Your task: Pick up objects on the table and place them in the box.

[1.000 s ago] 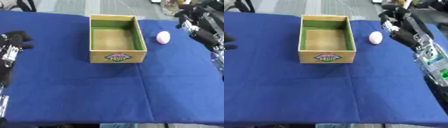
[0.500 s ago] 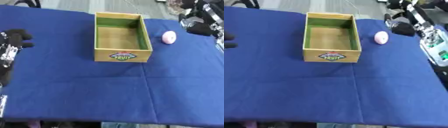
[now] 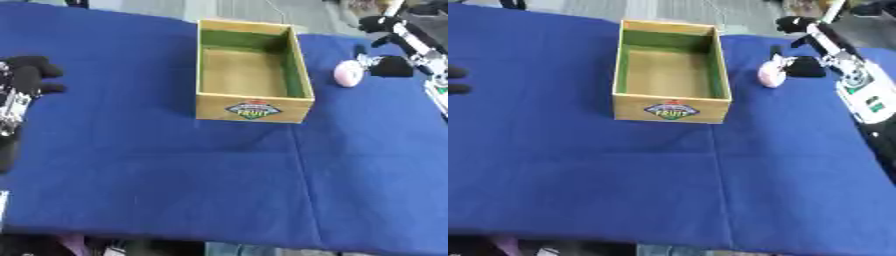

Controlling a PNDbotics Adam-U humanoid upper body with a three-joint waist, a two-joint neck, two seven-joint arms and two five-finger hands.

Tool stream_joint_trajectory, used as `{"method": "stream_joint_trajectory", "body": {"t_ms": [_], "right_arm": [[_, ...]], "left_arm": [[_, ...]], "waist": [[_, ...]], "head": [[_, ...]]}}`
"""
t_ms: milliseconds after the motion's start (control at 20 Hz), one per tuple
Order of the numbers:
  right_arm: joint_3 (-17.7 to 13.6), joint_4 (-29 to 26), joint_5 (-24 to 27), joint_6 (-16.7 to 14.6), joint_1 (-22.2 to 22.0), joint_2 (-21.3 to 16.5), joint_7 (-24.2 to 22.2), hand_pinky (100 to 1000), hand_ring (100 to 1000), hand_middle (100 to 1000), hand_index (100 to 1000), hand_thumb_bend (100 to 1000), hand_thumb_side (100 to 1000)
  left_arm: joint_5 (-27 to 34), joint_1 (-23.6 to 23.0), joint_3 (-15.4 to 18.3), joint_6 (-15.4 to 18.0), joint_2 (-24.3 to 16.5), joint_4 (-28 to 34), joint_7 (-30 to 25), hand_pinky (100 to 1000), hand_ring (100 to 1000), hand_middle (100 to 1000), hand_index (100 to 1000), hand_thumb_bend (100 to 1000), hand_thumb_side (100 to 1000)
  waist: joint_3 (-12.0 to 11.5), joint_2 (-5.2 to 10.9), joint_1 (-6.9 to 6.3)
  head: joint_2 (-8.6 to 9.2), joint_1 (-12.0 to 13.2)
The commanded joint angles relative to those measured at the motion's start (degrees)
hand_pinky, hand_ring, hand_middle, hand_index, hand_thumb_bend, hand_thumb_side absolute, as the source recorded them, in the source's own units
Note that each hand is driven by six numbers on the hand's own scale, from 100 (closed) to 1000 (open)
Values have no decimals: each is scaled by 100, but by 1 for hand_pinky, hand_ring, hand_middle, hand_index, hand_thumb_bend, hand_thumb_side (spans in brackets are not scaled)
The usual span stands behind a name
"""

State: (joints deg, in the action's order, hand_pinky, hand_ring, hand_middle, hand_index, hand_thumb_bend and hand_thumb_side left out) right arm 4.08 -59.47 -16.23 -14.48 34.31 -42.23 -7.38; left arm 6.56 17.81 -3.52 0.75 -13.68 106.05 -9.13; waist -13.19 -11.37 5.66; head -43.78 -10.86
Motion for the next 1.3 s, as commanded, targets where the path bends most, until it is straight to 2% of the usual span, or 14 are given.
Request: {"method": "stream_joint_trajectory", "body": {"t_ms": [50,600,850,1000,1300], "right_arm": [[-132,254,-126,-79,129,-310,-49,755,911,829,924,100,280],[-180,808,-203,-96,161,-290,63,752,911,826,922,100,490],[-160,905,-280,-112,169,-253,35,754,911,826,922,100,539],[-161,922,-344,-134,173,-249,49,754,910,826,921,100,598],[-151,945,-439,-149,182,-213,118,754,908,819,919,100,635]], "left_arm": [[5,95,-22,13,-128,127,-39,718,760,624,735,317,560],[-11,104,-39,26,-131,142,-70,718,760,623,735,314,563],[-20,113,-46,28,-123,147,-81,718,760,623,735,314,564],[-28,114,-48,30,-117,150,-86,718,760,622,735,313,566],[-47,117,-51,31,-102,155,-93,718,760,622,735,312,568]], "waist": [[-16,64,-26],[-66,12,-67],[-88,-18,-78],[-105,-43,-82],[-129,-88,-92]], "head": [[-31,-59],[-34,-154],[-34,-182],[-34,-190],[-34,-200]]}}
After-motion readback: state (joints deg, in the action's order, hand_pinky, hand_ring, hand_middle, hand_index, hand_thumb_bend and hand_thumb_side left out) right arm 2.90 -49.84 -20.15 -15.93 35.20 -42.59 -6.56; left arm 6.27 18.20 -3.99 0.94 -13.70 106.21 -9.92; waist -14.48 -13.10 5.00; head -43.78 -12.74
